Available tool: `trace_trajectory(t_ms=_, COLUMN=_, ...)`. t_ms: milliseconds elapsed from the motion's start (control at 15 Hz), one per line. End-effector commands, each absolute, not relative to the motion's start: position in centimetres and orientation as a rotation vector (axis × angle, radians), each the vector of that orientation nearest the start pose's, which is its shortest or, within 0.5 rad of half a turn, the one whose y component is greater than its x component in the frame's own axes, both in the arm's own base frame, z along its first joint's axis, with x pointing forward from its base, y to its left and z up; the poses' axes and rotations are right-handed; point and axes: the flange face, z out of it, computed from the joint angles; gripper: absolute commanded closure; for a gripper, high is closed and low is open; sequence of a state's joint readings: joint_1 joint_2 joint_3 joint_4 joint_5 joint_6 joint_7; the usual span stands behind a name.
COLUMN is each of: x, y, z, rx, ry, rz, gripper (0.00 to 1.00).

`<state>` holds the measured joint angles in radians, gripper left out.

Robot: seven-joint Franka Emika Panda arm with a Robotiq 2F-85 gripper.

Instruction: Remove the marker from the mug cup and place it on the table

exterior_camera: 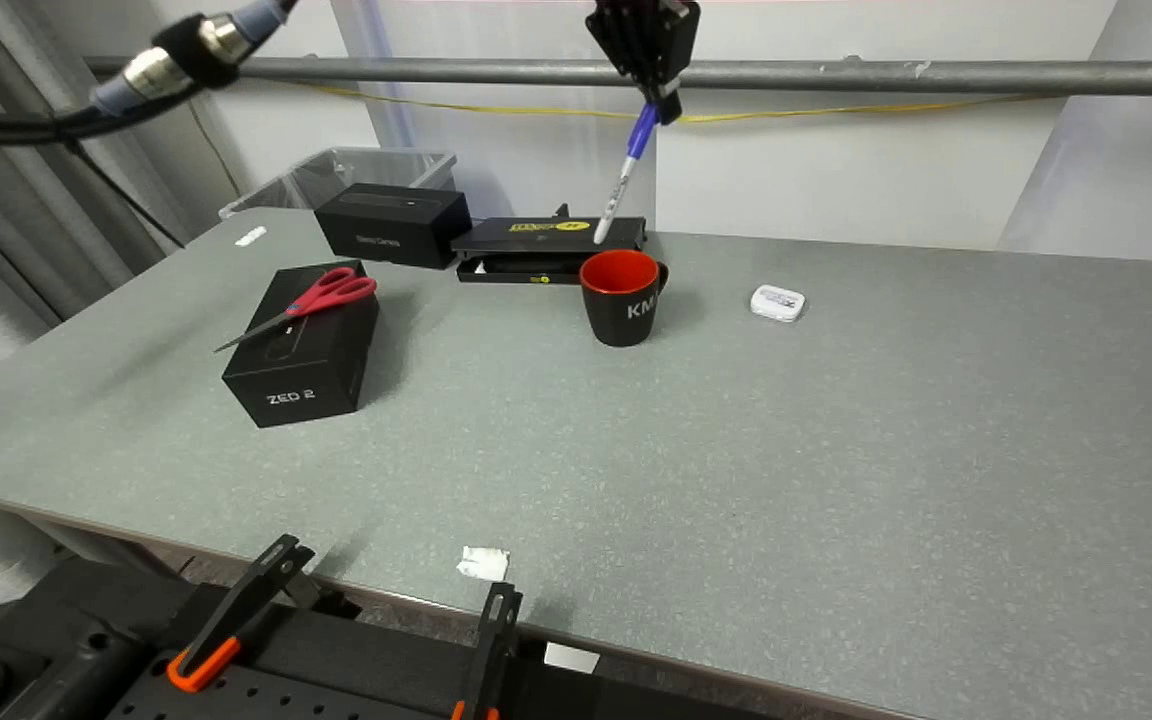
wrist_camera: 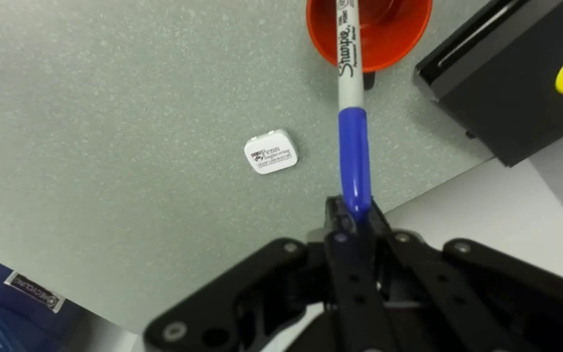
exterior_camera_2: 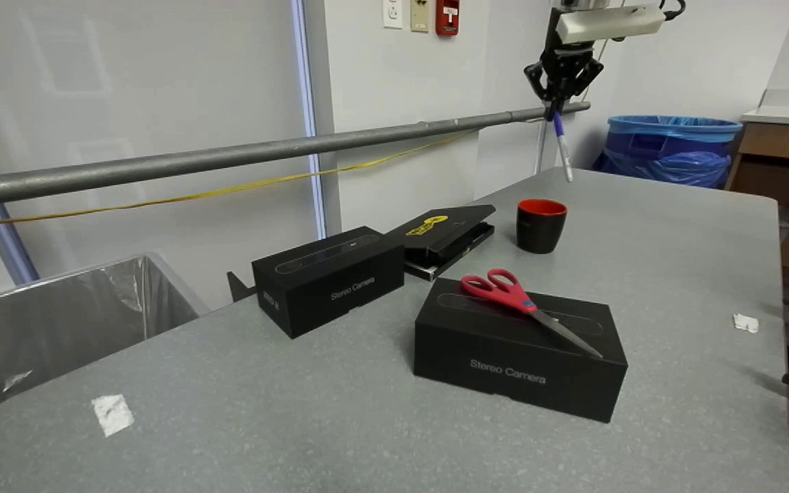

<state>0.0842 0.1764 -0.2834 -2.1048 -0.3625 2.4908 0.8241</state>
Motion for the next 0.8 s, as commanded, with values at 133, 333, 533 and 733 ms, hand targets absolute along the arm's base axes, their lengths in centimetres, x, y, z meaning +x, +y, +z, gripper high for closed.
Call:
trace_trajectory(t_ms=133, x=54.3, y=-2.6, z=29.1, rx=-3.276, ry=0.797, rz=-0.281, gripper=0.98)
trace_trajectory(t_ms=333, x=53.1, y=1.4, z=23.9, rx=-3.380, ry=0.601, rz=-0.155, gripper=0.98)
trace_trajectory(t_ms=533, x=53.0, y=3.6, z=20.5, rx=-3.447, ry=0.470, rz=-0.096, gripper=0.98)
trace_trajectory(t_ms=733, x=53.0, y=4.9, z=18.5, rx=-3.484, ry=0.355, rz=-0.069, gripper=0.98)
